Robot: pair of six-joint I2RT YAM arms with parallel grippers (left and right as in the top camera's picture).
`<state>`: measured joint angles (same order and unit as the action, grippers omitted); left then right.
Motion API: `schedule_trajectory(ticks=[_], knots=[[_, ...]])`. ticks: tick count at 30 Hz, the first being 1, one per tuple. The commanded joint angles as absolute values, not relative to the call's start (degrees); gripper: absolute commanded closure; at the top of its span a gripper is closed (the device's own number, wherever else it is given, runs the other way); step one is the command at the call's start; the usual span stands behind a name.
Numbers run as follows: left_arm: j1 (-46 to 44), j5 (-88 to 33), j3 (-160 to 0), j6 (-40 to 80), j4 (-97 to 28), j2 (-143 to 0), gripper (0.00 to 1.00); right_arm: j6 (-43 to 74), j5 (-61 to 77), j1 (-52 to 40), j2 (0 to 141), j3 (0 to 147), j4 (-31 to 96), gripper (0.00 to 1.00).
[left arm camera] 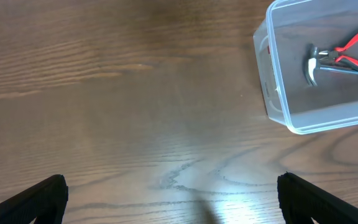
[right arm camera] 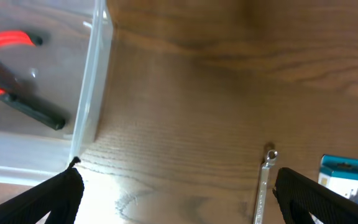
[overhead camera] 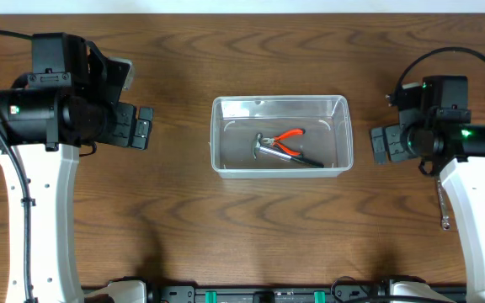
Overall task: Pack container
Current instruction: 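Move the right gripper over the yellow-black screwdriver at the right edge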
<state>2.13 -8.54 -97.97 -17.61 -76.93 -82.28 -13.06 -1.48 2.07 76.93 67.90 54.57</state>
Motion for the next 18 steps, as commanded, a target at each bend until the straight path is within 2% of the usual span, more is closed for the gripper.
schedule_trajectory(ticks=[1, 8, 13, 18], knots=[[1.91, -7.88, -98.32, -16.86, -77.12, -81.97, 0.02, -11.31, -3.42, 4.32, 76.51, 73.12, 54.35, 0.01], [1.89, -7.88, -98.32, -16.86, -77.03, -81.97, 0.02, -15.27, -1.23, 11.38, 82.21, 87.99, 60.69, 0.01], [1.89, -7.88, -98.32, -16.86, -76.79, -81.97, 0.02, -16.80, -4.51, 12.82, 95.11, 107.53, 71.70, 0.01], [1.89, -7.88, -98.32, -16.86, -76.64, -81.97, 0.02, -14.61, -7.42, 15.97, 108.42, 124.73, 77.23, 0.01]])
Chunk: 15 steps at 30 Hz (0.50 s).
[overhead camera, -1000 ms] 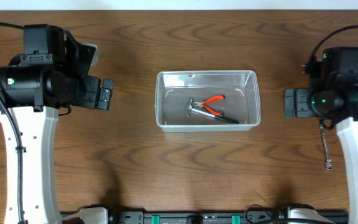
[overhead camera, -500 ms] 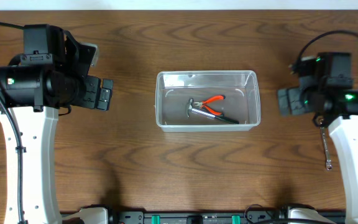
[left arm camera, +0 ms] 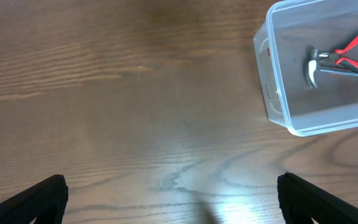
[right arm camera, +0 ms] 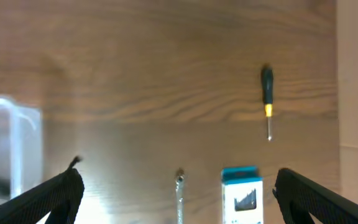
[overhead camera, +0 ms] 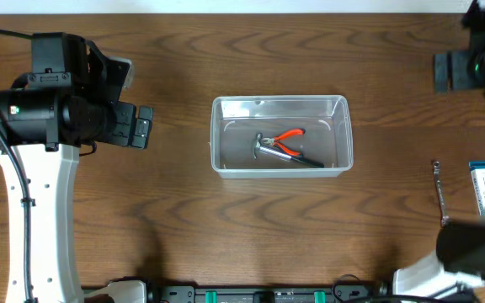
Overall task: Pack container
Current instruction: 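Move the right gripper over the yellow-black screwdriver at the right edge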
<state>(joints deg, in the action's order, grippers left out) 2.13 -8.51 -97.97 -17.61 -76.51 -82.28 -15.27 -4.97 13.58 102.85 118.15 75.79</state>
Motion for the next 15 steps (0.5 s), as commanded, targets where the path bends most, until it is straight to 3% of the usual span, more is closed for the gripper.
schedule_trajectory(ticks=[1, 7, 15], knots=[[1.91, -7.88, -98.32, -16.84, -76.66, -81.97, 0.02, -14.63, -6.50, 17.04, 110.76, 127.31, 78.13, 0.01], [1.89, -7.88, -98.32, -16.84, -77.32, -81.97, 0.02, -29.67, 14.61, 23.97, 119.28, 131.37, 81.89, 0.01], [1.89, -7.88, -98.32, -16.84, -77.30, -81.97, 0.02, -31.27, 0.19, 27.00, 123.81, 131.37, 77.73, 0.01]])
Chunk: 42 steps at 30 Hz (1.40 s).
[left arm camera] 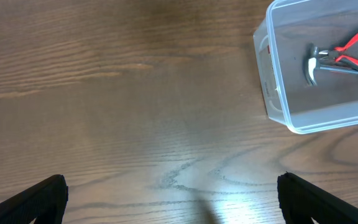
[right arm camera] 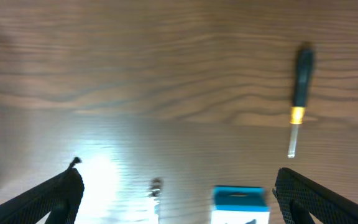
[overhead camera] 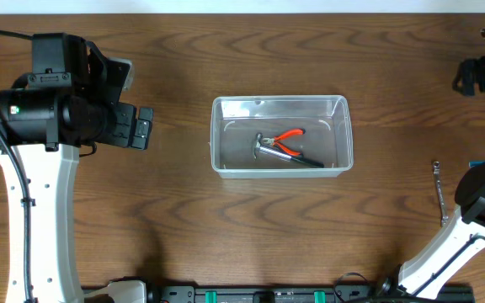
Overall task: Pack container
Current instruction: 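Move the right gripper over the yellow-black screwdriver at the right edge, then lower the right gripper and grasp the screwdriver by its black handle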
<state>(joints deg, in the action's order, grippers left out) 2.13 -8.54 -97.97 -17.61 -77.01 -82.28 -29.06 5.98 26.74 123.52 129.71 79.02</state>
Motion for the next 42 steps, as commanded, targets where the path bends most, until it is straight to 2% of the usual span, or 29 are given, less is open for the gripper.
schedule_trajectory(ticks=[1, 16, 26, 33, 42], knots=[[1.89, -7.88, -98.32, -16.84, -77.30, -81.97, 0.02, -30.81, -2.04, 27.33, 123.92, 131.37, 76.14, 0.01], [1.89, -7.90, -98.32, -16.84, -77.25, -81.97, 0.02, -23.99, -1.21, 31.86, 128.99, 132.00, 66.26, 0.01], [1.89, -7.90, -98.32, -16.84, -77.28, -81.97, 0.02, -25.34, 0.89, 34.06, 137.12, 135.83, 69.78, 0.01], [1.89, -7.88, -98.32, -16.84, -77.30, -81.97, 0.02, -25.41, -4.75, 35.14, 138.39, 135.83, 66.63, 0.01], [1.89, -7.90, -98.32, -16.82, -77.30, -81.97, 0.02, -27.90, 0.93, 36.91, 139.44, 135.81, 62.96, 0.01]])
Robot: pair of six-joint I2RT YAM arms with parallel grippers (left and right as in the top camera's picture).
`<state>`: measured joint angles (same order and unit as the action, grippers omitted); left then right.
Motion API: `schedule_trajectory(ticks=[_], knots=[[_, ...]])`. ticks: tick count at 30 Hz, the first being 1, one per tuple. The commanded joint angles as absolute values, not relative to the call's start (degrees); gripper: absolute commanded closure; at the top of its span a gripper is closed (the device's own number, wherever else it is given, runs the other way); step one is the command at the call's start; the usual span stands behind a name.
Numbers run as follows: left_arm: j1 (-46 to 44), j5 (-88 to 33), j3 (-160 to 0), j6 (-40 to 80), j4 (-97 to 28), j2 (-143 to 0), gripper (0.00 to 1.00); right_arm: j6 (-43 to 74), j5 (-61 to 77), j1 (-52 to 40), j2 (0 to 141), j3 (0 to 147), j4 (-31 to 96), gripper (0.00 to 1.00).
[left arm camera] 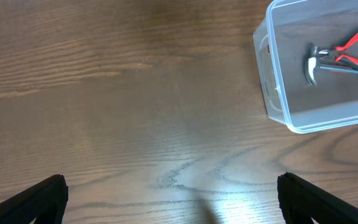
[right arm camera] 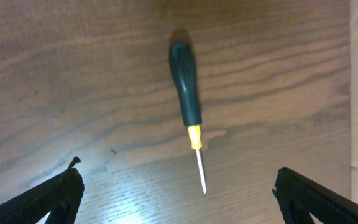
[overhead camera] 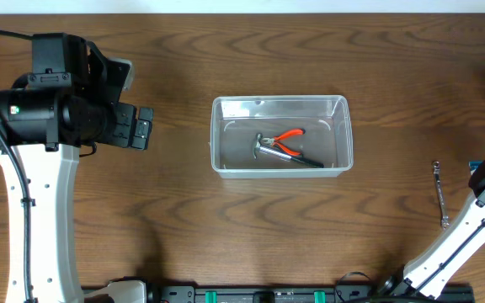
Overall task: Pack container
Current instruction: 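Lower the right gripper and grasp the screwdriver by its black handle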
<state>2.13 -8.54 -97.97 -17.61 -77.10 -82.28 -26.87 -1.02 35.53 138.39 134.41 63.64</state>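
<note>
A clear plastic container (overhead camera: pixel 280 135) stands mid-table with red-handled pliers (overhead camera: pixel 289 135) and a small hammer (overhead camera: pixel 260 146) inside; the left wrist view shows the container (left arm camera: pixel 278 93) at upper right. A screwdriver (right arm camera: pixel 186 87) with a dark handle, yellow collar and thin shaft lies on the wood near the table's right edge. My right gripper (right arm camera: pixel 176 199) hangs open above it, the shaft tip between its fingers' line but well clear of them. My left gripper (left arm camera: pixel 173 199) is open over bare wood left of the container.
A metal wrench (overhead camera: pixel 439 194) lies on the table at the right, with a sliver of a blue box (overhead camera: pixel 473 165) beside it. The table's right edge runs close to the screwdriver. My left arm (overhead camera: pixel 40 109) stands at the far left.
My right gripper has moved over the screwdriver, which now fills the middle of its view and looks larger. The blue box and wrench have left that view. The left arm has not moved.
My right gripper was open beside the container's right wall. Then it was at the far right back of the table with wrench, blue box and screwdriver below. It then stood nearer the screwdriver, and now directly over it. The left gripper stayed open and still.
</note>
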Motion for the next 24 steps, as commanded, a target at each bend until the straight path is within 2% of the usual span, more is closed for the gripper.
schedule_trajectory(ticks=[1, 9, 15, 24], knots=[[1.89, -7.88, -98.32, -16.82, -77.30, -81.97, 0.02, -27.90, 1.08, 37.15, 139.44, 135.81, 62.48, 0.01], [1.89, -7.90, -98.32, -16.82, -77.30, -81.97, 0.02, -27.70, 6.04, 37.65, 139.94, 135.81, 56.40, 0.01], [1.89, -7.90, -98.32, -15.44, -77.30, -81.97, 0.02, -21.98, 8.71, 37.74, 142.47, 135.81, 53.41, 0.01], [1.89, -7.90, -98.32, -14.87, -77.28, -81.97, 0.02, -20.60, 9.06, 38.09, 143.70, 135.81, 49.69, 0.01]])
